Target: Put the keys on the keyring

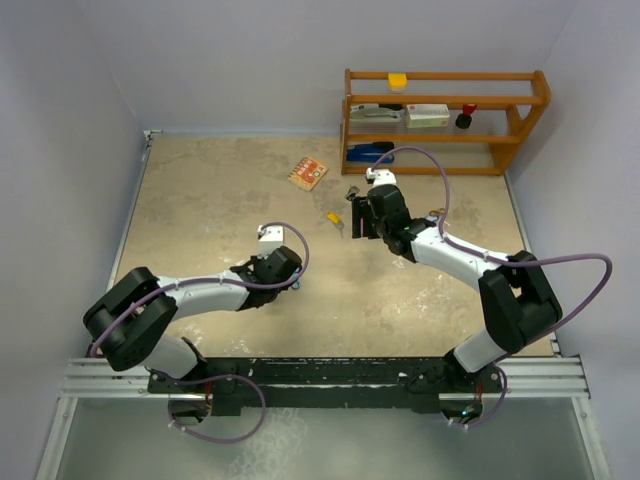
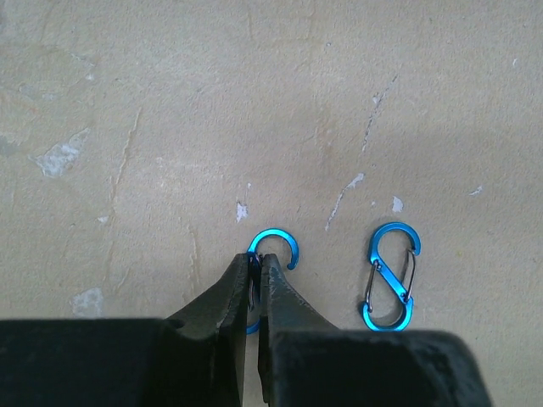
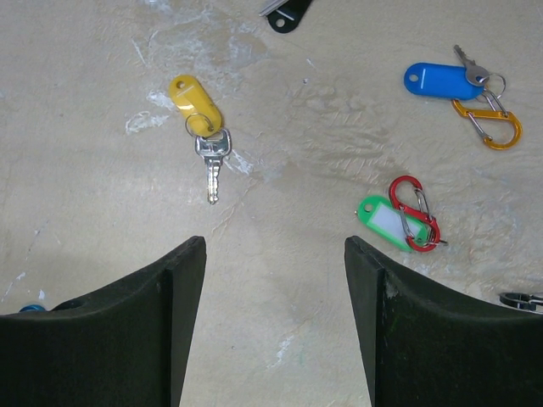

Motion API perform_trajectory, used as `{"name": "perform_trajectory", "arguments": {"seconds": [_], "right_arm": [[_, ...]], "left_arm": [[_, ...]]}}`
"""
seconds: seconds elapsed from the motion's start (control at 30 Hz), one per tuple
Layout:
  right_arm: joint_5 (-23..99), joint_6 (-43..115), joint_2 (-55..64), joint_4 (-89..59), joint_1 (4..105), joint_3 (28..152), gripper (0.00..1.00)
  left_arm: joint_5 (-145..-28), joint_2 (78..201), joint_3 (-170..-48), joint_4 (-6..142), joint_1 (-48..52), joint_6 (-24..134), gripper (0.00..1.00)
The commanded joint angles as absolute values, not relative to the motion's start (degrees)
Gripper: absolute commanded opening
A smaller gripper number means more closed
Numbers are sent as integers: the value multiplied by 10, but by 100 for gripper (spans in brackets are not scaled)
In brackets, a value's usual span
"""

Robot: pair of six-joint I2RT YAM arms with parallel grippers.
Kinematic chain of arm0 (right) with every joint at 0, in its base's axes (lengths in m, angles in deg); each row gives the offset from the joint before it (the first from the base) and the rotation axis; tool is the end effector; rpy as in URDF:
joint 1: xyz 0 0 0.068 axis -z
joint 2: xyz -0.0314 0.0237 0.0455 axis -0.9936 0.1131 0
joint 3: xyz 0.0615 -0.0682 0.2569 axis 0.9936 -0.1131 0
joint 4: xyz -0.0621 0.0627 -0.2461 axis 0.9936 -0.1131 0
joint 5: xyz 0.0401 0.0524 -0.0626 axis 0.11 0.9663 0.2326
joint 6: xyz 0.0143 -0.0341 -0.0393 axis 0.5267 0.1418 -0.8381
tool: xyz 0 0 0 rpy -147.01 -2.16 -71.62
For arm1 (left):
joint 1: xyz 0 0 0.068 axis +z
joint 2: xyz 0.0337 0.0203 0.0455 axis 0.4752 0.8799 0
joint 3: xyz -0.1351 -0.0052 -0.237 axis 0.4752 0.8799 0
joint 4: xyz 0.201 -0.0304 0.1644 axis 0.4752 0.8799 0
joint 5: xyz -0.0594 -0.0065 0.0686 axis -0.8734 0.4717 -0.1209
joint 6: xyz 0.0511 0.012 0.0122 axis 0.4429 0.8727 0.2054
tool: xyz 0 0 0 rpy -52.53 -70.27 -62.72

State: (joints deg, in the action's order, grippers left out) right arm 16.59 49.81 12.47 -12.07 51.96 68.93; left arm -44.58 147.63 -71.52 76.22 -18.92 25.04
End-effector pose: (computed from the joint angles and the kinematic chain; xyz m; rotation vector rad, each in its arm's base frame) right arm 0.2974 0.1725 0.2297 -0.0600 2.1260 0.2833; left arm 0.1880 -0.1748 0.1444 -0.1095 2.3248 -0.0113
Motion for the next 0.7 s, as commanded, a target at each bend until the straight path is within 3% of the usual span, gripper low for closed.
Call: {"name": "perform_trajectory", "arguments": {"seconds": [0.0,0.33,0.67], "right_arm": [[177,483,132,-108,517,723,69],[197,470,269,-152,517,854,68],[276,429,347,-121,517,899,66]], "left_arm": [[-443,1462,-754,813,-193,254,0],[-422,1435,-828,824,-192,287,0],[-425,1409,-815,825,-186,285,0]]}}
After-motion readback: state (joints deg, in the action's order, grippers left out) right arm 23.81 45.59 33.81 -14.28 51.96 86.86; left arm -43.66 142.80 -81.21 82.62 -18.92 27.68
